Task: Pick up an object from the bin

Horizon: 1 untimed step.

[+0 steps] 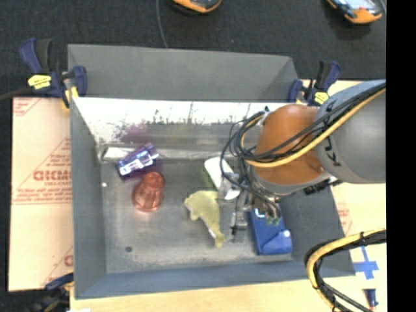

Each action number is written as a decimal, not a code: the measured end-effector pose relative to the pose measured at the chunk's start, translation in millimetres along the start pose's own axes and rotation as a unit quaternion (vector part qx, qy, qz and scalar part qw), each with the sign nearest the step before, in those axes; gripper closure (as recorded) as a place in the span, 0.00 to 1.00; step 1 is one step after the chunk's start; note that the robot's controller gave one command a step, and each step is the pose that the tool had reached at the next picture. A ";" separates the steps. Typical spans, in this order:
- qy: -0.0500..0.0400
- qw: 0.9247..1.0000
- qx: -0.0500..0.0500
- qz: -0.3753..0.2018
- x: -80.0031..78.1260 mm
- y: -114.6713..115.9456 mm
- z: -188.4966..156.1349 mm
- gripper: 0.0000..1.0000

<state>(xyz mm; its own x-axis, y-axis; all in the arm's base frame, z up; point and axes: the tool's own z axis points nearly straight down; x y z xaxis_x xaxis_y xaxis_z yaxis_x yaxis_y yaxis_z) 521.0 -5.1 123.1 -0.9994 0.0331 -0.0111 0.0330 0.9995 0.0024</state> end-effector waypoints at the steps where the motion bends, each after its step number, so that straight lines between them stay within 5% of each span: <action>1: 0.002 1.000 0.000 0.011 12.9 18.1 32.2 0.00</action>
Offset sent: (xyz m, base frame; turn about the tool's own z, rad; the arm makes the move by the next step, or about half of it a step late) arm -0.0019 0.0044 0.0543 0.0067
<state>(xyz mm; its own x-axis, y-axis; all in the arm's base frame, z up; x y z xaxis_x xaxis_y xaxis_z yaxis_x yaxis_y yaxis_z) 509.0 13.5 90.9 -0.9985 0.0547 -0.0066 0.0547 0.9985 0.0027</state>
